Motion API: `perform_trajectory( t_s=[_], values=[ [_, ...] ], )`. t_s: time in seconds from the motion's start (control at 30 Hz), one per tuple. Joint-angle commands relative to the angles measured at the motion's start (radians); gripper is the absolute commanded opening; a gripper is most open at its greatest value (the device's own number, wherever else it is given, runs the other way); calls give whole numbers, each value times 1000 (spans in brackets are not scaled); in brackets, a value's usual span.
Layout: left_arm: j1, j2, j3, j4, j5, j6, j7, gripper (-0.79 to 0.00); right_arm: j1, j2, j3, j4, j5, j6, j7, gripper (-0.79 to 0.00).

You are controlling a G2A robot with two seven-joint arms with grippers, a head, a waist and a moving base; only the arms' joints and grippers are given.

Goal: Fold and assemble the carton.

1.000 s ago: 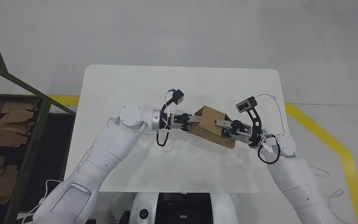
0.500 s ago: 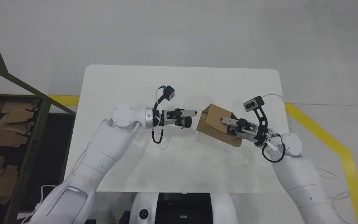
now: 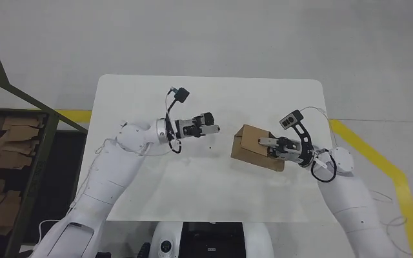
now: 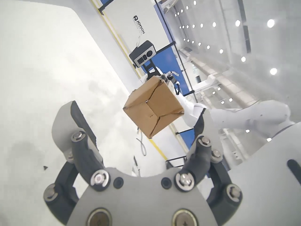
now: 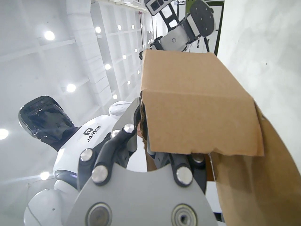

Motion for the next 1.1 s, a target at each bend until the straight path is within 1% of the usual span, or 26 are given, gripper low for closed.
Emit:
perform_trajectory(
  t_s=[0.0, 0.1, 0.27, 0.4, 0.53, 1.0, 1.07],
  values=[
    [-1, 3, -1, -22, 97, -47, 21, 0, 9, 0, -3, 10, 1, 23, 17, -785],
    [0, 4, 2, -50, 226, -130, 78, 0, 25, 1, -10, 25, -10, 43, 28, -785],
    [-9, 3, 17, -53, 365, -239, 166, 0, 47, -2, -28, 49, -24, 59, 21, -785],
    [-19, 0, 31, -64, 503, -294, 234, 0, 62, -6, -37, 62, -25, 51, 18, -785],
    [-20, -1, 34, -64, 521, -298, 246, 0, 76, -6, -34, 74, -41, 27, -8, -785],
    [-20, -1, 34, -64, 521, -298, 246, 0, 76, -6, -34, 74, -41, 27, -8, -785],
    [-14, 0, 35, -69, 536, -287, 257, 0, 70, -7, -37, 65, -53, 31, -41, -785]
  ],
)
